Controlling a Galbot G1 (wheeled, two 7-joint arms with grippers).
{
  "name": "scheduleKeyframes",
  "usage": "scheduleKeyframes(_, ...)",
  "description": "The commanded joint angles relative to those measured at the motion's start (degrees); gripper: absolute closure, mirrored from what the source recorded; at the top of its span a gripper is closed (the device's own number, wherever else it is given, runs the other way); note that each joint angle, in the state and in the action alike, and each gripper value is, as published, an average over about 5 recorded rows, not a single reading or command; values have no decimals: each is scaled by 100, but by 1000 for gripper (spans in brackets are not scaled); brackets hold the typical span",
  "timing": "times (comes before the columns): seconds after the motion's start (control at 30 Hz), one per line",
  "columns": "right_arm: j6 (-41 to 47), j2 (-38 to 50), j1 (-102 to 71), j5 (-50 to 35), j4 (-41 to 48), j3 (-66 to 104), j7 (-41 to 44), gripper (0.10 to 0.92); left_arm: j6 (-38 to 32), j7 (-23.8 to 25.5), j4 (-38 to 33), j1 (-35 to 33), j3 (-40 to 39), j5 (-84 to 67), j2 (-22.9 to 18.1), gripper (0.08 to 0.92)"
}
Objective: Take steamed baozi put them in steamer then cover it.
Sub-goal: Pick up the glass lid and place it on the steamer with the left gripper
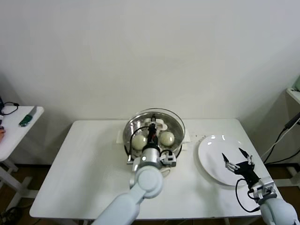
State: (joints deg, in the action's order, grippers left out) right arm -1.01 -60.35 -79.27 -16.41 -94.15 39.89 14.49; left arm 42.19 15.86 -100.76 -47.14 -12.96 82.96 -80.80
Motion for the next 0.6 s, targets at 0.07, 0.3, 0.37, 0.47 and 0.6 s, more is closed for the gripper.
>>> scheduleKeyframes(0.07, -10, 69, -36, -9, 0, 35, 19, 203, 281, 87, 411, 167, -93, 98, -155, 851)
scheduleKeyframes(0.3, -15, 54, -19, -1, -19, 10, 23, 203, 281, 92, 468, 113, -7, 167, -130, 851)
scheduleKeyframes(0.37, -17, 51, -11, 4, -20, 1, 25, 203, 281, 94, 475, 114, 1, 179, -126, 851)
scheduleKeyframes(0.47, -19, 45, 4, 7, -22, -3, 27, 203, 281, 103, 485, 106, 1, 198, -123, 851)
scheduleKeyframes(0.6, -23, 33, 11, 8, -26, -3, 33, 203, 281, 98, 499, 68, -4, 220, -119, 851)
